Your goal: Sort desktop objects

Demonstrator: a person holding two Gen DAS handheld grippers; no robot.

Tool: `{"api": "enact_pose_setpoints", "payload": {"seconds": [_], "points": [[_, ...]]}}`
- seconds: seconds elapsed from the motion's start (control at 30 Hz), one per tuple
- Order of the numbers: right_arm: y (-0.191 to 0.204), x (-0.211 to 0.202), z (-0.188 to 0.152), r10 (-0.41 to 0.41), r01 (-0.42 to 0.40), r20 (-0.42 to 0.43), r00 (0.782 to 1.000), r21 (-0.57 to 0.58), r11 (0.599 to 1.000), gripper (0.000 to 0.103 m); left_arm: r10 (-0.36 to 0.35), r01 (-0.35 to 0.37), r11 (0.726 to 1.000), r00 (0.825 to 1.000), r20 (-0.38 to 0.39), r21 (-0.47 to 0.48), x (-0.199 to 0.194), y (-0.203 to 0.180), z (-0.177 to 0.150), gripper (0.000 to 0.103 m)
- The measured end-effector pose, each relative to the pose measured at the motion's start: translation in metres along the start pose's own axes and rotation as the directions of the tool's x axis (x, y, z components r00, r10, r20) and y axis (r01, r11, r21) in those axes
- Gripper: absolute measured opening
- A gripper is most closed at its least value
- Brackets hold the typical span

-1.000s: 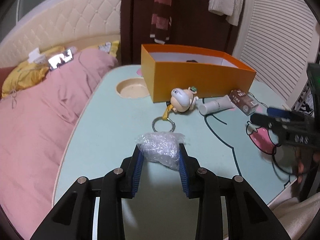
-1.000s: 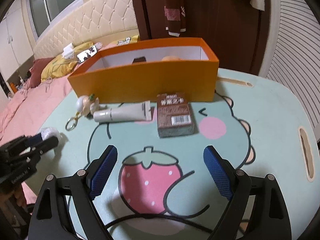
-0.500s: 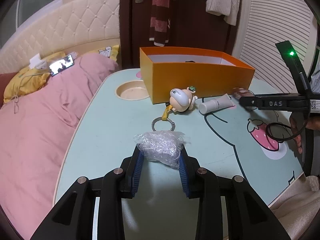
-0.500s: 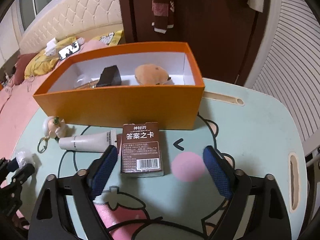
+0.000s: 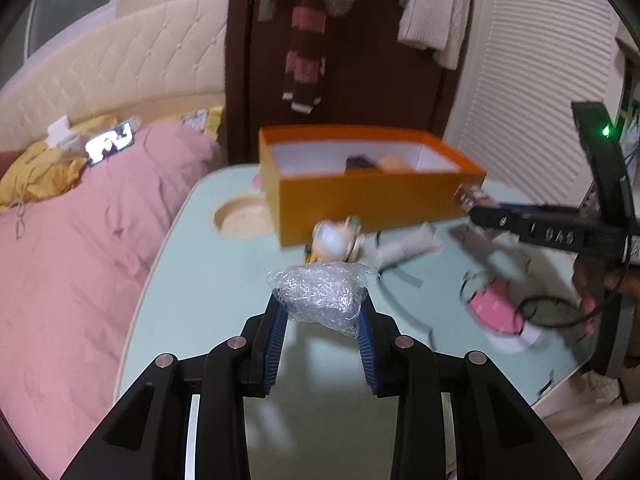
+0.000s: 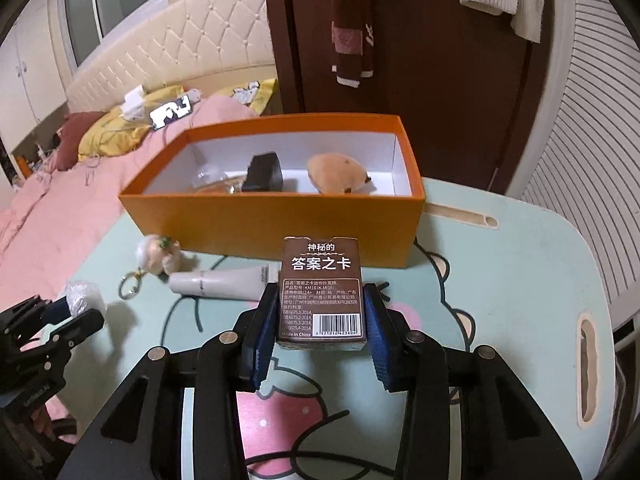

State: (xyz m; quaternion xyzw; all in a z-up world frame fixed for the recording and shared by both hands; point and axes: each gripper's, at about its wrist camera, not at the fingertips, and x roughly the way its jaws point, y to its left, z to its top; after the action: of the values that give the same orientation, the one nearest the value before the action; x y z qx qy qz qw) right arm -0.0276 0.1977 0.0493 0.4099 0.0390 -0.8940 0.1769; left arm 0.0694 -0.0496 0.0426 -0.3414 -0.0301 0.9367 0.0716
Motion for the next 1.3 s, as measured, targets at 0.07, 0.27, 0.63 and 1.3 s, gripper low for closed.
{"api": "enact_pose_setpoints", "payload": {"seconds": [0.07, 0.27, 0.63, 1.3], "points": [[-0.001, -0.004, 0.006, 0.022, -0.022, 0.012, 1.000, 0.009, 1.000, 0.042, -0.012, 0.011, 1.000, 1.000, 0.027, 0.020, 0.000, -0.004, 0.015, 0.032], [0.003, -0.005, 0.033, 0.045, -0.046, 0.069, 0.997, 0.003, 0.999, 0.042, -0.085, 0.082, 0.996, 0.993, 0.085, 0.036, 0.019, -0.004, 0.067, 0.031], [0.000, 0.018, 0.083, 0.050, -0.051, 0.131, 0.990, 0.004, 0.999, 0.042, -0.073, 0.072, 0.996, 0.997, 0.032, 0.046, 0.087, -0.014, 0.120, 0.032], [-0.024, 0.073, 0.088, 0.060, -0.061, 0.014, 0.998, 0.066, 0.996, 0.073, -0.032, 0.031, 0.999, 0.999, -0.021, -0.021, 0.115, 0.006, 0.110, 0.075]]}}
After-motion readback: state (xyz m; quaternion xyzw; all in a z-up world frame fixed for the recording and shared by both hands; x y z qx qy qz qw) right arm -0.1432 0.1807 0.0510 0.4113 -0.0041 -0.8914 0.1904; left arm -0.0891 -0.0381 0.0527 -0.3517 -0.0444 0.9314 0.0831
